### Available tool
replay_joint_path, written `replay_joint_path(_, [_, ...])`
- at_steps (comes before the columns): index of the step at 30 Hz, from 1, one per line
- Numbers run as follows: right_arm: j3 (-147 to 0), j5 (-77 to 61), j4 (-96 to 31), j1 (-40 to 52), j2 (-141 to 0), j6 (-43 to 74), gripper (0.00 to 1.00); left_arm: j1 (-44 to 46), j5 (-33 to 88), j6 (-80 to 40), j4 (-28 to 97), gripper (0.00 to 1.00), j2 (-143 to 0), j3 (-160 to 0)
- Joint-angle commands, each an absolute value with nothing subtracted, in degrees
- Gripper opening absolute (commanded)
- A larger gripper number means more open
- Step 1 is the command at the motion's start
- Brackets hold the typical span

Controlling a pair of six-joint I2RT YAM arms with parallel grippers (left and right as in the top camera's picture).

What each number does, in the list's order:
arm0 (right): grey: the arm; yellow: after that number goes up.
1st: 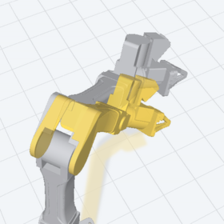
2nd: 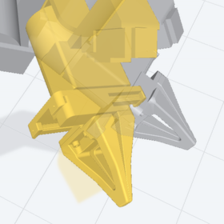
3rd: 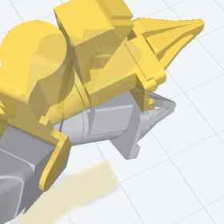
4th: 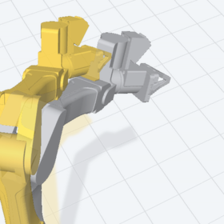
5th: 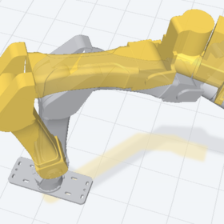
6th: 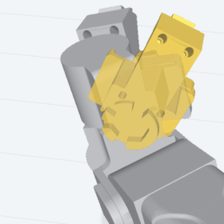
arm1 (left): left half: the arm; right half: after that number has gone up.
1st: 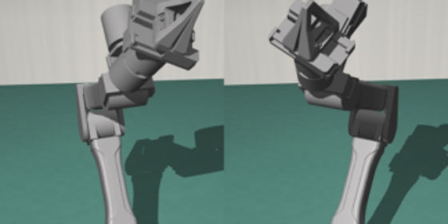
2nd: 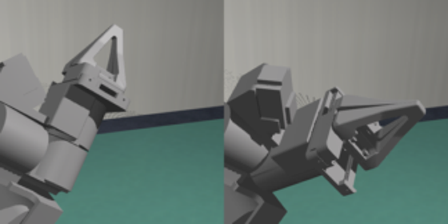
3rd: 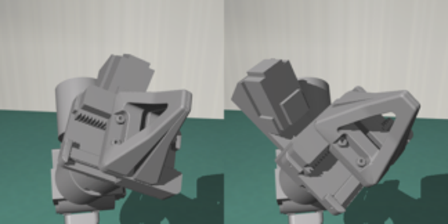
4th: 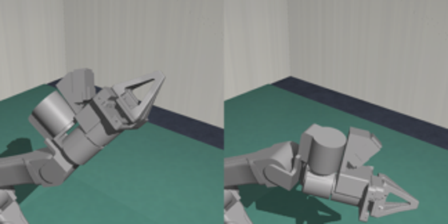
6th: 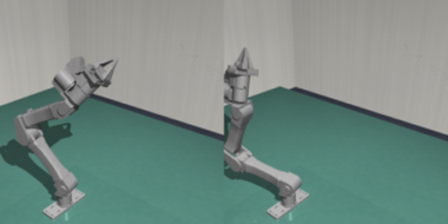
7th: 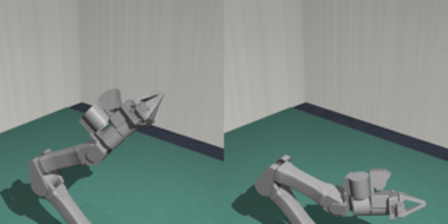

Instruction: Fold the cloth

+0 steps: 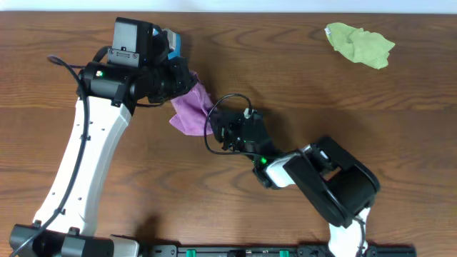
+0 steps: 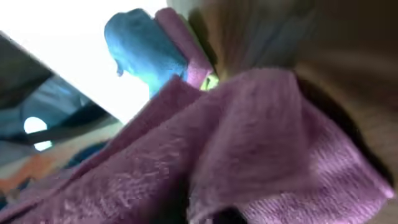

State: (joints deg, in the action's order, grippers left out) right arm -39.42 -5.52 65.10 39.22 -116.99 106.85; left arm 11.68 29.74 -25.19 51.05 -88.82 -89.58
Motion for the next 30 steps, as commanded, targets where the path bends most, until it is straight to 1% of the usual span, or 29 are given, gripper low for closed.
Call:
replay_joint_path(1, [-40.3,-5.1,67.4,37.5,-116.9,97.7,0.01,11.8,29.4,-23.7,51.4,0.06,-88.4,-89.3])
replay_joint_path(7, [-40.3,-11.2,70.2,32.1,-114.8,91.2,0.01,11.8,29.4,-22.5,51.4,0.06,-88.4,-89.3])
replay_joint_path(11, [-40.3,-15.7,69.3,28.0,-110.8,86.1,0.02,10.5,29.4,-21.8,51.6,0.06,-88.3,-89.3])
replay_joint_path(15, [-40.3,-21.6,63.7,23.1,-104.6,81.9,0.02,7.7,29.7,-21.7,52.7,0.06,-88.3,-89.3])
replay_joint_path(17, [-40.3,-25.0,60.6,20.9,-101.1,79.9,0.01,6.5,32.0,-20.9,52.9,0.06,-88.3,-89.3])
replay_joint_path(20, [-40.3,-29.1,56.0,18.1,-95.0,76.5,0.01,6.2,37.3,-21.0,52.6,0.06,-88.3,-89.3])
replay_joint_path(23, [-40.3,-30.5,51.2,16.1,-89.4,73.6,0.01,7.2,39.0,-21.6,51.5,0.06,-88.3,-89.3])
replay_joint_path(26, [-40.9,-31.5,45.7,13.6,-84.8,70.3,0.01,7.7,39.0,-23.0,49.0,0.06,-88.4,-89.3])
replay_joint_path(30, [-44.5,-34.0,40.1,10.5,-83.5,67.2,0.01,8.6,38.8,-25.1,43.4,0.06,-88.8,-89.3])
